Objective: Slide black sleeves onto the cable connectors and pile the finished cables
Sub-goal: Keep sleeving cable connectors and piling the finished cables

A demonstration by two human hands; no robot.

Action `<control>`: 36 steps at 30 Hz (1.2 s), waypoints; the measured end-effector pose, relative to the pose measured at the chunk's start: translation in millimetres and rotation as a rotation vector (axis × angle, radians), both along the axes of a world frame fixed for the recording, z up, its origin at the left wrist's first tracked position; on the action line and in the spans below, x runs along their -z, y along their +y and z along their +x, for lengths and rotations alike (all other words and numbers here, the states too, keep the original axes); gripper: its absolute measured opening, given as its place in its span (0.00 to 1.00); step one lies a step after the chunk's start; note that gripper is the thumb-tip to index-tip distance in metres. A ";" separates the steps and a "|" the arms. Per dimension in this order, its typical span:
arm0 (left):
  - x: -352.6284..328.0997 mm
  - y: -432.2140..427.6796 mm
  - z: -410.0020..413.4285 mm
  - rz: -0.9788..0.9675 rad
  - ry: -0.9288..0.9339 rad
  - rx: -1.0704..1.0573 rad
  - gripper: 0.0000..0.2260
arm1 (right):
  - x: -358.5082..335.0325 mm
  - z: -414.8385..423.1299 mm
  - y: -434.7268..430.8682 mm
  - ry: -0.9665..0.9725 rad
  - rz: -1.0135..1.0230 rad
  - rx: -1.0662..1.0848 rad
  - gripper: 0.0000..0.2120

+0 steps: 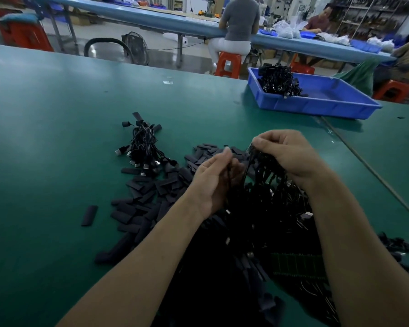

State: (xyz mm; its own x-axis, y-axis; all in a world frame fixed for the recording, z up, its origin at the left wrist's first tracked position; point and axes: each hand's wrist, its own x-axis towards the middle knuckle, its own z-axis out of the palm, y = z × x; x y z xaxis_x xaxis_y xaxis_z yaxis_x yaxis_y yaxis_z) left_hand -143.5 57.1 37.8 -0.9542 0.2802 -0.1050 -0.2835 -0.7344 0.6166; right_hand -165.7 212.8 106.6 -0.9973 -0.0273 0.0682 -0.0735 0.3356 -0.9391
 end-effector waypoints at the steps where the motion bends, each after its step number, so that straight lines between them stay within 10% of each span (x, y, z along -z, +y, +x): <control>1: -4.0 -2.6 -0.2 0.018 -0.003 -0.065 0.08 | -3.9 -1.7 2.3 0.058 0.016 0.114 0.06; 11: -47.9 -57.0 2.8 -0.261 0.328 -0.373 0.10 | -32.1 -7.8 22.6 0.842 0.199 0.567 0.10; 24: -23.6 -90.2 -17.0 -0.778 0.293 -0.225 0.07 | 9.0 39.1 13.8 -0.163 1.005 -0.260 0.08; 36: 19.4 -101.6 -19.2 -1.013 0.411 -0.248 0.08 | 62.3 17.3 -56.1 0.006 1.176 -0.181 0.15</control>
State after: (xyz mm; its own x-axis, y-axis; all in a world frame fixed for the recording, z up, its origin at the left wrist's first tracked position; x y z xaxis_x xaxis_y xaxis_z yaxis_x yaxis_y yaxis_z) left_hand -162.7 -44.5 18.4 -0.9864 0.0413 0.1592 0.1637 0.1514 0.9748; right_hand -148.3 156.7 44.4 -0.9723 -0.2167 -0.0882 -0.2118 0.9754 -0.0618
